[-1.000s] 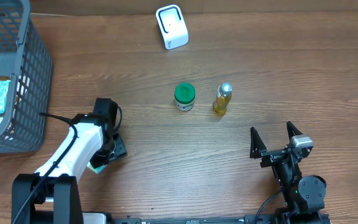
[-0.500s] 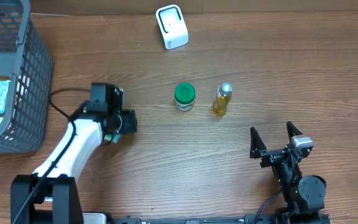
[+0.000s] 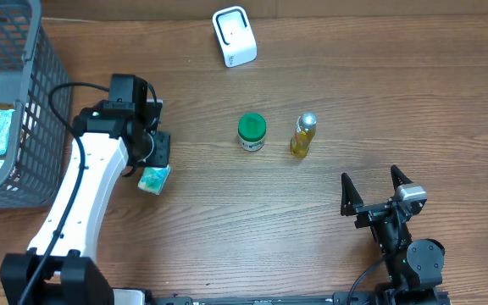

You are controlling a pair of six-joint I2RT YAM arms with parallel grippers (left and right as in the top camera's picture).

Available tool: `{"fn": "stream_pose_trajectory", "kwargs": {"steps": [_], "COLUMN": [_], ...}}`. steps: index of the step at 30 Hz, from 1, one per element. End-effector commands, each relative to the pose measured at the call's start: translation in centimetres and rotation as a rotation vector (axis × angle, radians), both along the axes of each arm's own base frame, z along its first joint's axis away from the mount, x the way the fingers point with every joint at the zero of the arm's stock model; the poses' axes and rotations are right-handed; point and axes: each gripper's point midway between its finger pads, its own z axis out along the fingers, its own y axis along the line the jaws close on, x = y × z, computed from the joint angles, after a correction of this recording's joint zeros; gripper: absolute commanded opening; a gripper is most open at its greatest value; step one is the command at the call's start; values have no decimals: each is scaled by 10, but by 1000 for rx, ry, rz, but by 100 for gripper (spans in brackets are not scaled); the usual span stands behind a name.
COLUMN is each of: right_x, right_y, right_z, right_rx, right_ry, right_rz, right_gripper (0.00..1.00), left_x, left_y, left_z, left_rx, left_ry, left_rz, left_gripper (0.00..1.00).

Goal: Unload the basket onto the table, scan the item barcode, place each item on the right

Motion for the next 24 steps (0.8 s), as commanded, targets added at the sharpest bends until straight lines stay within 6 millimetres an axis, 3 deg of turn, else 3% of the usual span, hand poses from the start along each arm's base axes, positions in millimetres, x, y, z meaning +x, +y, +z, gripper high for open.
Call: {"fn": "stream_pose_trajectory", "kwargs": {"steps": [1,5,8,17,20,24], "right_x": [0,0,0,0,0,0], "right_y": [-2,-2,-2,-2,-2,-2], "right_z": [-3,-3,-3,-3,-3,-3], "right_rx": [-3,-3,-3,-4,-3,-3], "right_ry": [0,0,0,1,1,1], "right_rz": [-8,-8,-8,-8,-8,-8], "right_gripper": [100,100,100,100,100,100], "left_x": [-24,-36,-37,-19,-14,-9], "left_y": [11,12,11,13,24,21], "left_z": [-35,-60,-72,-77,-77,-82], "left_rx": [70,74,81,113,172,163], "left_ry": [149,241,277,216,194,163], "left_rz": [-37,-36,-42,-43,-14,9], "left_gripper": [35,25,24,10,4,4]}}
